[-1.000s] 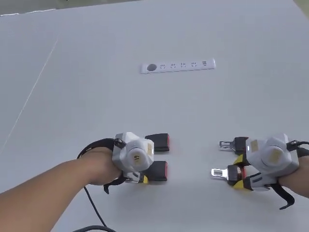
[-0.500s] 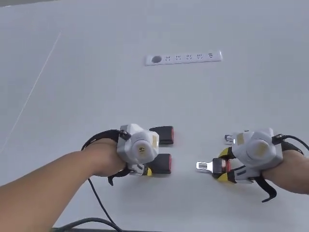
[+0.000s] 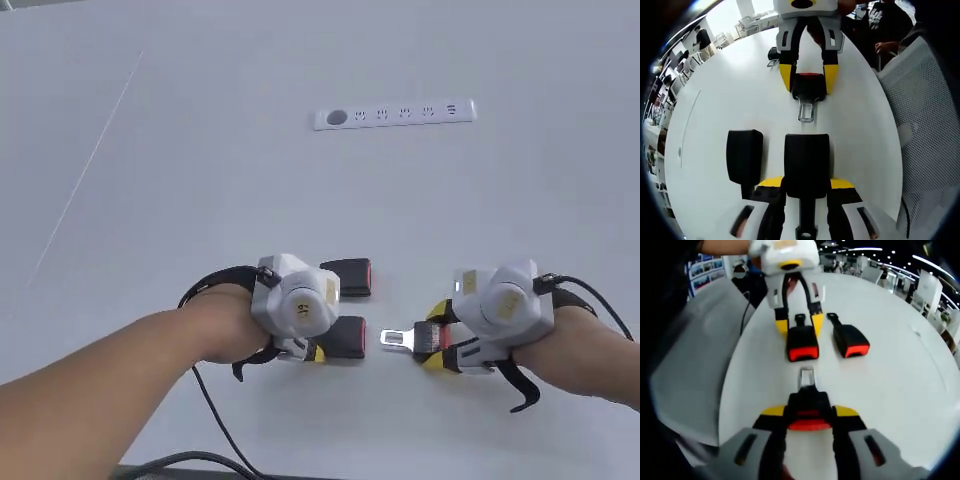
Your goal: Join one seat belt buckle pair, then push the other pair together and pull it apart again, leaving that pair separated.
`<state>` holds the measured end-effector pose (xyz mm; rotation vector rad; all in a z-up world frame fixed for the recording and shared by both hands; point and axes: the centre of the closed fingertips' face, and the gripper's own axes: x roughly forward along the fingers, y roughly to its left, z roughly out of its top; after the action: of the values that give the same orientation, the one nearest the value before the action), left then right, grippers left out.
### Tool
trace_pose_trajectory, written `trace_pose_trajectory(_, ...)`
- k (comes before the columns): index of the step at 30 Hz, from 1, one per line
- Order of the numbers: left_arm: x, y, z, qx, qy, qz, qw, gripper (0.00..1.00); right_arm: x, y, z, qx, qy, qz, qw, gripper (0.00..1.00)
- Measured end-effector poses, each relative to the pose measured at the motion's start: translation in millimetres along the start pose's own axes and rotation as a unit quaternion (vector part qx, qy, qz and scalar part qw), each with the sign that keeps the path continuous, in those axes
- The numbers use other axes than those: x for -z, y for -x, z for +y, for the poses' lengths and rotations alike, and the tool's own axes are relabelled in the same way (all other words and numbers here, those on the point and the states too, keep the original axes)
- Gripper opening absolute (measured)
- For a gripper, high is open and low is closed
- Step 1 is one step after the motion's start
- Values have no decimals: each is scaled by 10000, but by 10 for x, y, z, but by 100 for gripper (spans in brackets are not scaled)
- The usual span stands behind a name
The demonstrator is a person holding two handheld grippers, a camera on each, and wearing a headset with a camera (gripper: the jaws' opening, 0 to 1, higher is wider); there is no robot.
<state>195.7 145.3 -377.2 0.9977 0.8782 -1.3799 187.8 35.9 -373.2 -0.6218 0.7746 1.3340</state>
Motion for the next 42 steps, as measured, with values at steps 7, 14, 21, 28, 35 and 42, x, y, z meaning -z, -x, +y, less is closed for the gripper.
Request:
trace_pose_trajectory(7, 19, -6, -3, 0, 18, -18, 10000, 32, -104, -90, 24, -75, 56, 17, 10000, 35)
trace_pose_trajectory(14, 32, -4, 2, -11, 83, -28, 10000, 32, -155, -127, 34, 28, 12, 3, 10000, 35)
trace_pose_trajectory(21, 27, -4, 1, -60, 93, -30, 9999, 32, -208, -147, 35, 106, 179, 74, 9998, 34)
trace_pose_trajectory(28, 2, -3, -9, -44, 31, 58, 10000, 32, -262, -172, 35, 28, 198, 5, 9998, 34)
trace_pose_trajectory(35, 8, -5, -3, 13, -30, 56, 10000, 31, -249, -191, 22, -23, 216, -52, 9998, 33)
trace_pose_trajectory(42, 6, -7, -6, -8, -16, 57, 10000, 31, -283, -224, 19, 5, 87, -81, 9999, 33)
